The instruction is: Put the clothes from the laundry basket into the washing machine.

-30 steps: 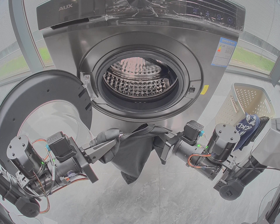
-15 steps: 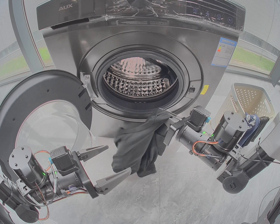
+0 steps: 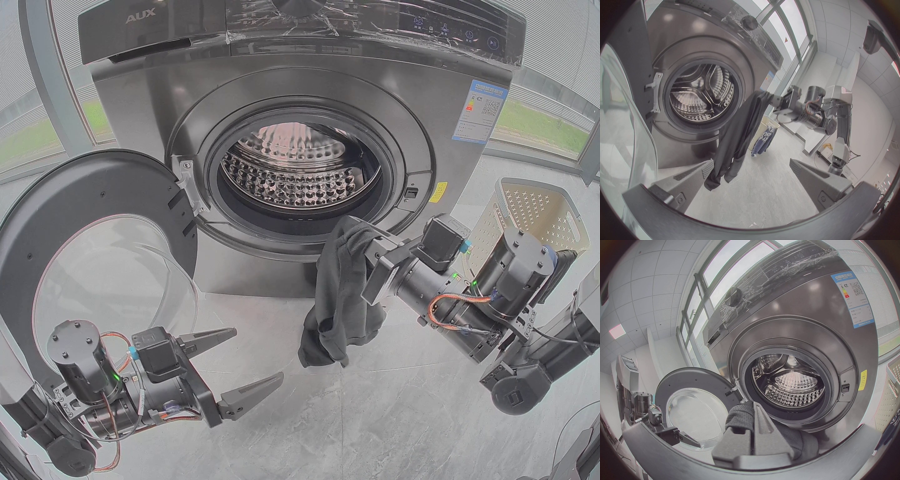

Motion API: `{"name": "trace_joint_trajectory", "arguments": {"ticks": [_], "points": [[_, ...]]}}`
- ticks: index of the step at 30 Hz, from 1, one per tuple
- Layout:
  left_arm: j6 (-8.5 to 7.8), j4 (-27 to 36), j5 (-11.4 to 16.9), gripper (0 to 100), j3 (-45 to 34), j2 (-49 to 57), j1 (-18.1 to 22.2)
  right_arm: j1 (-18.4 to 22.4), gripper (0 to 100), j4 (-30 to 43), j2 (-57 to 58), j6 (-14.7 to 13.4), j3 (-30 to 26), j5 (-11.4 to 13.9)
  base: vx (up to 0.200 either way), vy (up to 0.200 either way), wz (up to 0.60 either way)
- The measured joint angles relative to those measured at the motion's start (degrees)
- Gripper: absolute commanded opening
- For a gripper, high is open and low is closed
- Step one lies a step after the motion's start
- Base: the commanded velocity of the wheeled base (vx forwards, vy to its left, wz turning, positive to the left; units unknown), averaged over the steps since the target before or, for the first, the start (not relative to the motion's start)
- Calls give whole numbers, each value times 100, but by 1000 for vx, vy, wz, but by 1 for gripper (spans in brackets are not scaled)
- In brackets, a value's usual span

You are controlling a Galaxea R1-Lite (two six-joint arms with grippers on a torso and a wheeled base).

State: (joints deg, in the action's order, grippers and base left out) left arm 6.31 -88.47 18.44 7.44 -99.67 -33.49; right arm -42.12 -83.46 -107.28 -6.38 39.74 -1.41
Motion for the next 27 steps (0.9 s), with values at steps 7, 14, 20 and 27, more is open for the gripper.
{"name": "trace_joint_trajectory", "arguments": {"ticks": [7,14,20,27], "points": [[-52,-2,9,100,9,-438,13,-10,0,4,61,-5,22,0,0,0,0],[-112,-2,27,100,80,-905,-27,-13,0,17,59,-5,141,0,0,0,0],[-130,-5,24,100,363,-1314,9,-38,0,24,56,0,184,0,0,0,0],[-121,-11,11,100,736,-1631,107,-140,0,24,55,2,179,0,0,0,0]]}}
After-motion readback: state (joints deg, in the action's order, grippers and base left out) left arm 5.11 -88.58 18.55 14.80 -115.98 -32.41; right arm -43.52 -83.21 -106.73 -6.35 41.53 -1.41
